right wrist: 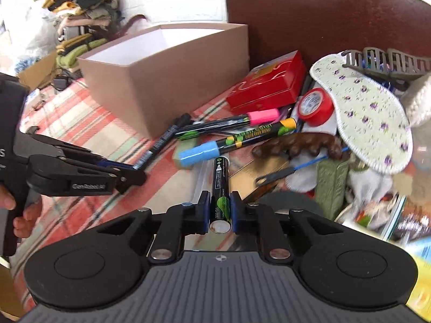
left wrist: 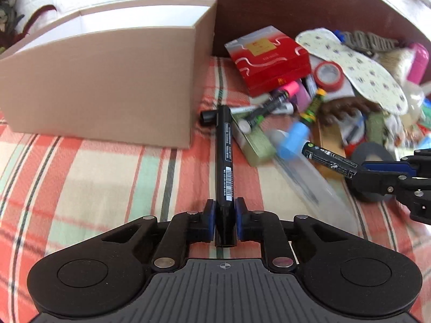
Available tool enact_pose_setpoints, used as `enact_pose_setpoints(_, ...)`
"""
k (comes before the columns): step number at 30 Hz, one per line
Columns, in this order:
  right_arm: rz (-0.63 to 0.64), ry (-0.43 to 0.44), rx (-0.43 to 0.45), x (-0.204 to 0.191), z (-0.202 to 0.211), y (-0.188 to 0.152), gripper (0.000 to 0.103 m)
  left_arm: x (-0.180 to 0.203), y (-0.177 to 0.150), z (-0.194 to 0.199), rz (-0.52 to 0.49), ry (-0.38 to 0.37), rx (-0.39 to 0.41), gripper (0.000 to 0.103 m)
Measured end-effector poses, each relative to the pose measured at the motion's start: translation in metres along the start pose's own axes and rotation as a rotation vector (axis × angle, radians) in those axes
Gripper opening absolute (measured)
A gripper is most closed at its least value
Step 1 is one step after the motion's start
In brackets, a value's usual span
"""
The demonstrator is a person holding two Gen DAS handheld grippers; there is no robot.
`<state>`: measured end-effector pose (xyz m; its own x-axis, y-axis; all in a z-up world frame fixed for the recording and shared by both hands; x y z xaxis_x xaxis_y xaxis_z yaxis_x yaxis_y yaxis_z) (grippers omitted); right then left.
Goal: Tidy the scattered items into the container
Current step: 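Grasp the black marker with the left tool while the right tool grasps the white marker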
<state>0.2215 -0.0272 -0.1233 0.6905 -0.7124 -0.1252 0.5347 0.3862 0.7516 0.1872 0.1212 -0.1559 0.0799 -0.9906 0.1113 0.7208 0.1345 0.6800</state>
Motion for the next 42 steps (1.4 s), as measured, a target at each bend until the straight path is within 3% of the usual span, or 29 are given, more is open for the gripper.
enact_pose_setpoints(5,0.012,-0.005,-0.01,-0.021,0.023,-0.036,0.018,0.011,-0.03,0.03,-0.002,-0.024,-0.016,0.011)
enact_pose_setpoints(11,-0.089,0.047,-0.05,-0.037,0.049,-0.089,0.017,0.019,-0.071,0.066,-0.008,-0.057,-0.046,0.013)
enact_pose_setpoints(12,-0.097,0.053,-0.057,-0.04,0.053,-0.095,0.018,0.021,-0.077,0.072,-0.009,-0.061,-0.05,0.017)
enact_pose_setpoints(13,-0.098,0.053,-0.061,-0.043,0.056,-0.1,0.019,0.022,-0.081,0.074,-0.012,-0.06,-0.051,0.032)
enact_pose_setpoints(17,-0.041,0.004,-0.052,-0.047,0.059,-0.098,0.019,0.024,-0.079,0.075,-0.038,-0.023,-0.033,0.062)
enact_pose_setpoints(20,-0.012,-0.024,-0.026,-0.049,0.056,-0.088,0.024,0.024,-0.072,0.071,-0.025,-0.014,-0.021,0.065)
enact_pose_setpoints(26,0.009,-0.03,-0.027,-0.052,0.038,-0.079,0.026,0.024,-0.066,0.058,-0.008,-0.031,-0.03,0.063)
enact_pose_setpoints(32,-0.002,-0.026,-0.047,-0.05,0.025,-0.08,0.026,0.025,-0.062,0.051,-0.042,-0.011,-0.033,0.037)
enact_pose_setpoints(34,-0.002,-0.024,-0.05,-0.05,0.023,-0.08,0.026,0.024,-0.062,0.049,-0.036,-0.017,-0.033,0.038)
enact_pose_setpoints(35,-0.003,-0.025,-0.053,-0.05,0.022,-0.08,0.026,0.024,-0.061,0.049,-0.036,-0.017,-0.031,0.043)
enact_pose_setpoints(39,-0.005,-0.029,-0.053,-0.051,0.019,-0.078,0.026,0.028,-0.062,0.047,-0.071,-0.007,-0.023,0.041)
enact_pose_setpoints(41,-0.006,-0.028,-0.05,-0.051,0.018,-0.078,0.028,0.029,-0.062,0.048,-0.074,-0.006,-0.025,0.024)
enact_pose_setpoints(42,-0.009,-0.027,-0.051,-0.051,0.019,-0.078,0.028,0.029,-0.062,0.048,-0.071,-0.009,-0.028,0.022)
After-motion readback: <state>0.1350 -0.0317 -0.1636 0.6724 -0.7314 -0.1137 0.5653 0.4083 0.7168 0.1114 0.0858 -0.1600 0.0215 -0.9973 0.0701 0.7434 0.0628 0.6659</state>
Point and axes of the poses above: each gripper's, at about its wrist camera, not at the fingertips, and z roughly against the way its jaws point, x to its right, y to its top, the point moved 10 cm from there along -z, roughly the way its jaws point, and after that the axes turned 4 degrees about x, right-handed, at the moved point
